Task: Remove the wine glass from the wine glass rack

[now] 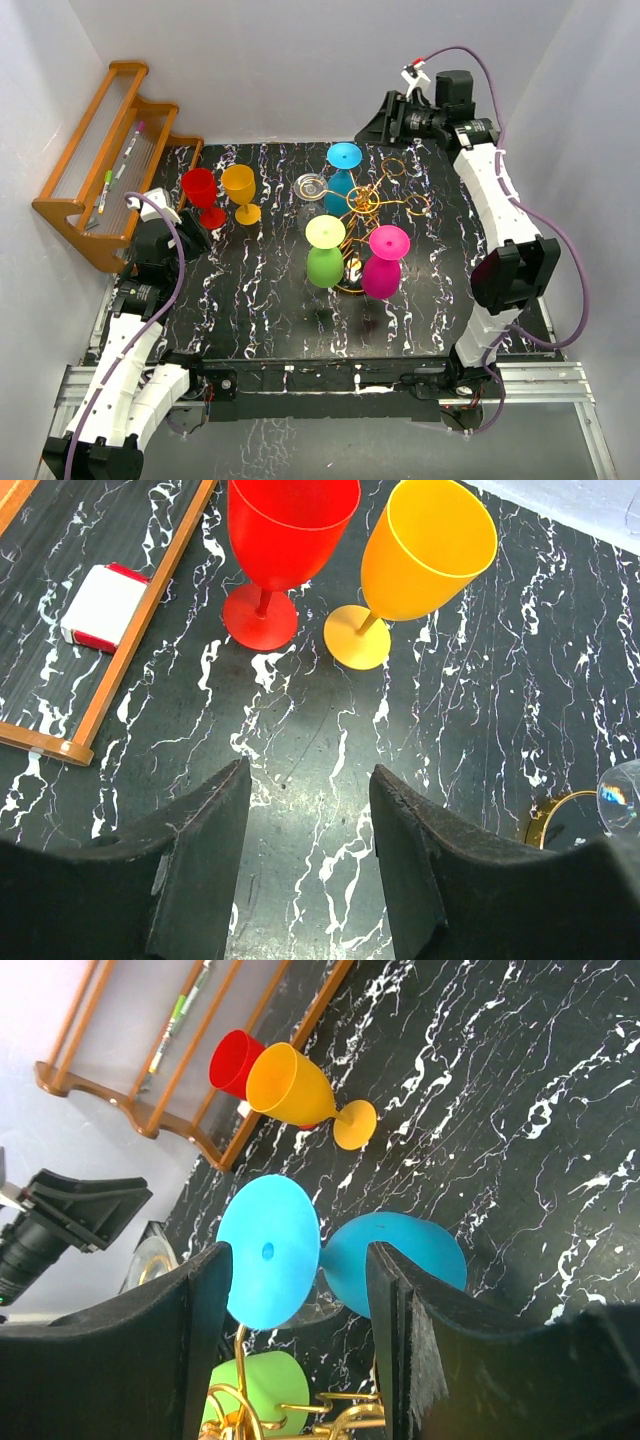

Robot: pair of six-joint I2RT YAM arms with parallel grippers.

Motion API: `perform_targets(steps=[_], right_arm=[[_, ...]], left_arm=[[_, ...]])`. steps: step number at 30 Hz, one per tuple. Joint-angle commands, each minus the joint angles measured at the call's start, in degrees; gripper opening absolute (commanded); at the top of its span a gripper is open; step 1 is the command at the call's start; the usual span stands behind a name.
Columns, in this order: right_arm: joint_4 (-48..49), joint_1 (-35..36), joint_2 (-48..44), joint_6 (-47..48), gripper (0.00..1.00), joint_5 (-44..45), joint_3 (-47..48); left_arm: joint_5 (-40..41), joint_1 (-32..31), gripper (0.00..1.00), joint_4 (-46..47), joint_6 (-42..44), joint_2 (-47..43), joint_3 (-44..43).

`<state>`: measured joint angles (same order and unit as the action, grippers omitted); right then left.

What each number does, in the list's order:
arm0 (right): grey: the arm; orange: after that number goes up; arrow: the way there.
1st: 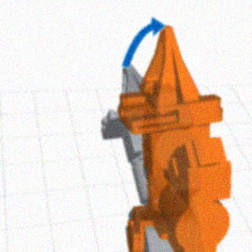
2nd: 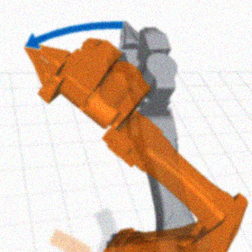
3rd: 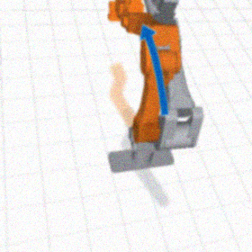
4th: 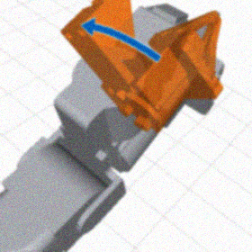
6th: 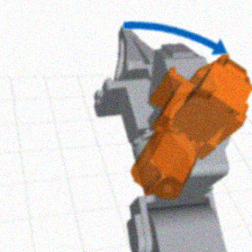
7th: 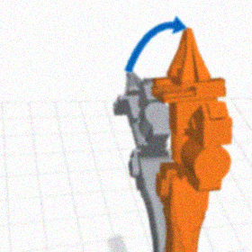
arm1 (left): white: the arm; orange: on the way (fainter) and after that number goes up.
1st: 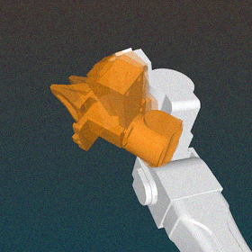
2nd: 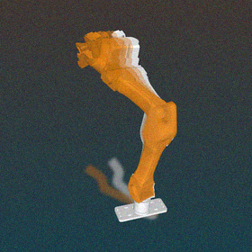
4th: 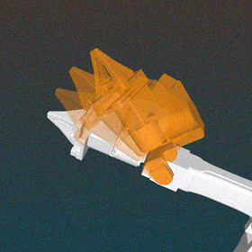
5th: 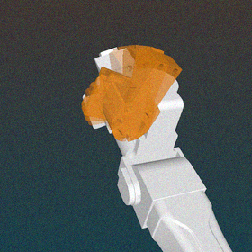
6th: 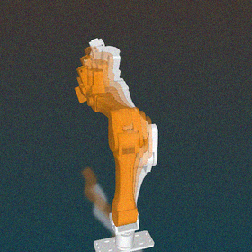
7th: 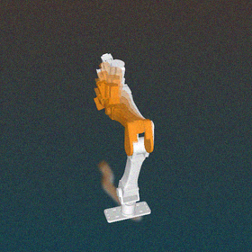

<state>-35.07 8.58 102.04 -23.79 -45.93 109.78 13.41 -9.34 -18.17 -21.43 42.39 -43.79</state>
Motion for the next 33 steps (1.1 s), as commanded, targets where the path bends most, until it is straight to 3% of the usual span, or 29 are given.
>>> perform_targets(steps=[1, 11, 24, 33], right_arm=[[-3.10, 3.28, 2.15, 4.09, 0.58, 5.12, 5.07], [-4.19, 5.04, 1.96, 5.11, 0.55, 9.75, 5.27], [-3.26, 5.05, 0.49, 4.79, 0.26, 5.82, 3.96], [-1.30, 5.12, -1.57, 3.37, 0.13, 6.63, 3.39]], left_arm=[[-0.57, 0.20, 0.50, 0.28, 0.25, -0.46, 0.33], [-0.94, 0.21, 0.50, 0.24, 0.44, 0.01, 0.25], [-1.88, 0.20, 0.50, -0.10, 0.94, 1.72, -0.14], [-1.57, 0.21, 0.50, -0.11, 0.99, 1.92, -0.15]])
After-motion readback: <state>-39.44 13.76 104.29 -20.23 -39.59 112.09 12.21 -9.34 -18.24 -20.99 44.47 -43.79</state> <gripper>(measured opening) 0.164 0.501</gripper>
